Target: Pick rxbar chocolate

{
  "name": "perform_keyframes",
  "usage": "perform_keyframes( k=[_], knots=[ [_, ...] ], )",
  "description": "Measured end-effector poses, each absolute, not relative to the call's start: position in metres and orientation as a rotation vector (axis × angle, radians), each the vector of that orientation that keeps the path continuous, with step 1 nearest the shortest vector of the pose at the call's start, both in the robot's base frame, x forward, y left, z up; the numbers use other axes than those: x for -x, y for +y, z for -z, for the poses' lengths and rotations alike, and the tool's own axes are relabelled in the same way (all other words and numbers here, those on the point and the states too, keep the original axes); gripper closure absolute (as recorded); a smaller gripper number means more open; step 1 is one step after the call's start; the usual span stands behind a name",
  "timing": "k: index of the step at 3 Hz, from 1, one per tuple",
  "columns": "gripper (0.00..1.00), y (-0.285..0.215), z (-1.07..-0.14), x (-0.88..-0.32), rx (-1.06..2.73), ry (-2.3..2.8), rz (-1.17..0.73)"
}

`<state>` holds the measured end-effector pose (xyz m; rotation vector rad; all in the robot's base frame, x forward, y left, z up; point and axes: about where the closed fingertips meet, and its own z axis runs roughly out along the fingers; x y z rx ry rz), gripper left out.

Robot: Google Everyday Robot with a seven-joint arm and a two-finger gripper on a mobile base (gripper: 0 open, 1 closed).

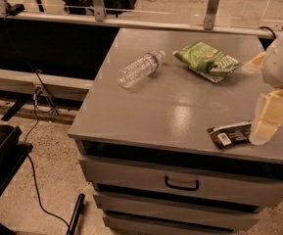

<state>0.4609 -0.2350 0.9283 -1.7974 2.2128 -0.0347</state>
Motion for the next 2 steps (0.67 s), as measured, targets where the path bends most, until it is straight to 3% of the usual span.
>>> perform_keyframes(
  k=[1,2],
  knots=[
    [0.00,-0.241,-0.891,-0.470,1.870,2.171,-0.040],
    [0.16,-0.243,-0.865,-0.472,1.920,2.149,-0.100]
  ],
)
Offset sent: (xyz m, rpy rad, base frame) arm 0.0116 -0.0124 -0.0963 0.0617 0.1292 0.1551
